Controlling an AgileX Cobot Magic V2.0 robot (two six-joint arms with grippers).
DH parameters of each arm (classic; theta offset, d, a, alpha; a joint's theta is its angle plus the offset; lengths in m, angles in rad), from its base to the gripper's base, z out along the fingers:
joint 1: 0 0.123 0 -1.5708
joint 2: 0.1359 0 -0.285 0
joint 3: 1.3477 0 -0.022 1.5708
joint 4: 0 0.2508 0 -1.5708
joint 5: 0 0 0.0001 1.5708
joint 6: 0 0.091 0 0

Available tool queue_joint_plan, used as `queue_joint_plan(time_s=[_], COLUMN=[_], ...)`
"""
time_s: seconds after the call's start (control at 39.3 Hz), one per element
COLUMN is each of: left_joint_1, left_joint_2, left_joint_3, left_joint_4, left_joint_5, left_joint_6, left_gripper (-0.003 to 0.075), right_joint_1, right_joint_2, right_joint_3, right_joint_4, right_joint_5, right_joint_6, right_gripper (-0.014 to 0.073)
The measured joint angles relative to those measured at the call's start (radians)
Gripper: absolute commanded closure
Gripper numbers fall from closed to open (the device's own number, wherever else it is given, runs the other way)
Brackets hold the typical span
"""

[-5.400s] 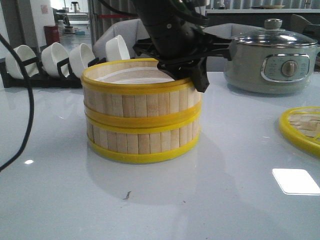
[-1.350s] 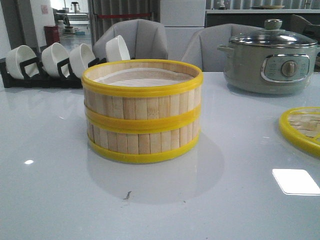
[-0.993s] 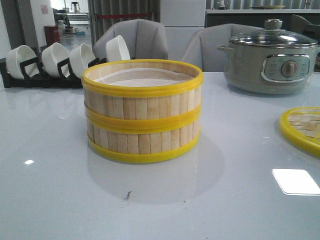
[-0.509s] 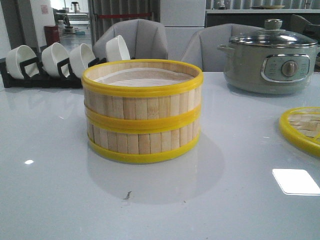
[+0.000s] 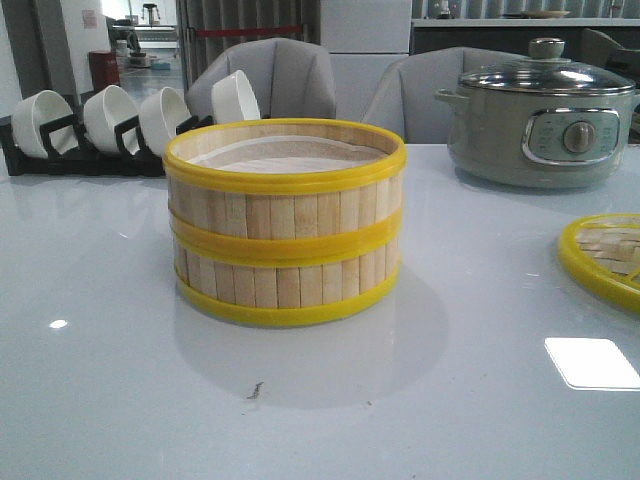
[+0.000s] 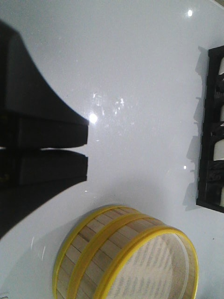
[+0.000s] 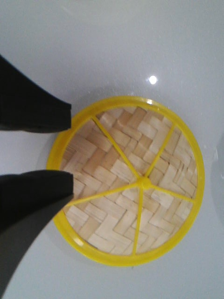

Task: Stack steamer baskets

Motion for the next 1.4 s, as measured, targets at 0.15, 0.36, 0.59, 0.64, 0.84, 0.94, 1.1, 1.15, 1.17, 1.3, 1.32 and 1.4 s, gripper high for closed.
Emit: queue_joint_plan(time_s=[0.15, 0.36, 0.59, 0.64, 0.84, 0.94, 1.1, 1.15, 1.17, 1.3, 1.32, 1.4], left_joint_1=[0.0, 0.0, 0.0, 0.0, 0.0, 0.0, 0.0, 0.0, 0.0, 0.0, 0.0, 0.0], left_joint_2=[0.0, 0.0, 0.0, 0.0, 0.0, 0.0, 0.0, 0.0, 0.0, 0.0, 0.0, 0.0], left_joint_3=[0.0, 0.0, 0.0, 0.0, 0.0, 0.0, 0.0, 0.0, 0.0, 0.0, 0.0, 0.0], left_joint_4=[0.0, 0.0, 0.0, 0.0, 0.0, 0.0, 0.0, 0.0, 0.0, 0.0, 0.0, 0.0], left_joint_5=[0.0, 0.0, -0.001, -0.001, -0.002, -0.002, -0.002, -0.002, -0.002, -0.002, -0.002, -0.002], left_joint_6=[0.0, 0.0, 0.0, 0.0, 0.0, 0.0, 0.0, 0.0, 0.0, 0.0, 0.0, 0.0], left_gripper=[0.0635, 0.0635, 0.0635, 0.0635, 0.0635, 0.0635, 0.0635, 0.0635, 0.0635, 0.0635, 0.0635, 0.0635], right_joint_1=[-0.043, -0.047, -0.047, -0.047, -0.047, -0.047, -0.054, -0.057, -0.057, -0.058, -0.058, -0.058], right_joint_2=[0.172, 0.377, 0.528, 0.553, 0.597, 0.613, 0.641, 0.647, 0.649, 0.657, 0.659, 0.662], right_joint_3=[-0.162, -0.36, -0.524, -0.547, -0.564, -0.564, -0.565, -0.565, -0.565, -0.565, -0.565, -0.565], right_joint_4=[-0.005, -0.007, -0.007, -0.007, -0.007, -0.007, -0.007, -0.007, -0.007, -0.007, -0.007, -0.007], right_joint_5=[0.082, 0.203, 0.303, 0.314, 0.327, 0.329, 0.329, 0.329, 0.329, 0.321, 0.319, 0.313], right_joint_6=[0.0, 0.0, 0.0, 0.0, 0.0, 0.0, 0.0, 0.0, 0.0, 0.0, 0.0, 0.0], right_gripper=[0.0264, 0.0264, 0.0264, 0.0264, 0.0264, 0.0264, 0.0264, 0.0264, 0.0264, 0.0264, 0.0264, 0.0264])
